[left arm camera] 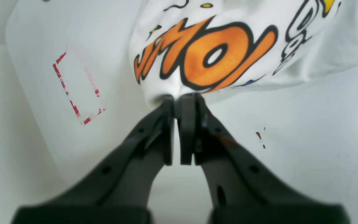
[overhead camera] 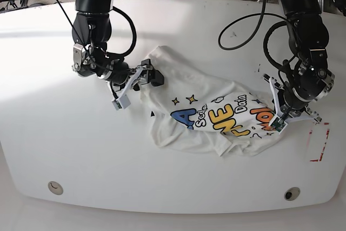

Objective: Fold the T-shirt properly
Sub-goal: 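Lift and stretch the shirt between both grippers, twisting it lengthwise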

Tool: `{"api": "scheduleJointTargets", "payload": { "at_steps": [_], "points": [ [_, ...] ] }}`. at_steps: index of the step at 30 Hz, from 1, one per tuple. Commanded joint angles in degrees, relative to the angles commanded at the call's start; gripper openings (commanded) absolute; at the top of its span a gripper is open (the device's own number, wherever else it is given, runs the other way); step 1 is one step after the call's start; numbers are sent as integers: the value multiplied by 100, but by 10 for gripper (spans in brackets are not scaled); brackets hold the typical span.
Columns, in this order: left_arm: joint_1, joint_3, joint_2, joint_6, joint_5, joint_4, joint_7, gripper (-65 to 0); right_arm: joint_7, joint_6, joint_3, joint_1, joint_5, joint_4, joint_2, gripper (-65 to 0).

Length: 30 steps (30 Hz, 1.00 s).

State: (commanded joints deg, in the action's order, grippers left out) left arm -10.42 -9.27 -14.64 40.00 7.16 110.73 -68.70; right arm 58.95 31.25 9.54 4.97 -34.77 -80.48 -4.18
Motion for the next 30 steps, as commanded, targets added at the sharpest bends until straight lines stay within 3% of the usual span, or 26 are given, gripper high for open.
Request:
{"api": "scheduleJointTargets", "payload": {
  "at_steps": [1,3,5,9,12,15,18,21,27,30],
  "points": [
    [-53,0,-18,0,-9,0,0,-650,0,18,0,-9,0,-9,26,-323],
    [-114,9,-202,0,18,0,0,-650,0,18,0,-79,0,-141,26,-515],
    [-220,9,-273,0,26,0,0,-650,9,18,0,-158,0,-369,9,-650],
    [-334,9,-334,0,-9,9,-26,-650,18,26,9,-615,-9,-1486,-290,-650],
    [-334,9,-571,0,-9,18,-26,-650,18,53,26,-862,-9,-2084,-378,-650],
    [-290,9,-721,0,18,53,-26,-650,18,413,273,-1160,-9,-2523,-607,-650],
    [-229,0,-1002,0,-9,176,-26,-650,9,721,826,-1538,-9,-3200,-615,-650],
    [-378,0,-1108,0,18,193,9,-650,18,835,1187,-1512,-9,-3481,-615,-650],
    [-1055,26,-1081,0,26,255,9,-650,18,809,1626,-1213,-422,-3552,-782,-650],
    [-1503,255,-809,0,-44,246,9,-650,18,809,1653,-905,-396,-3552,-905,-650]
  ]
}}
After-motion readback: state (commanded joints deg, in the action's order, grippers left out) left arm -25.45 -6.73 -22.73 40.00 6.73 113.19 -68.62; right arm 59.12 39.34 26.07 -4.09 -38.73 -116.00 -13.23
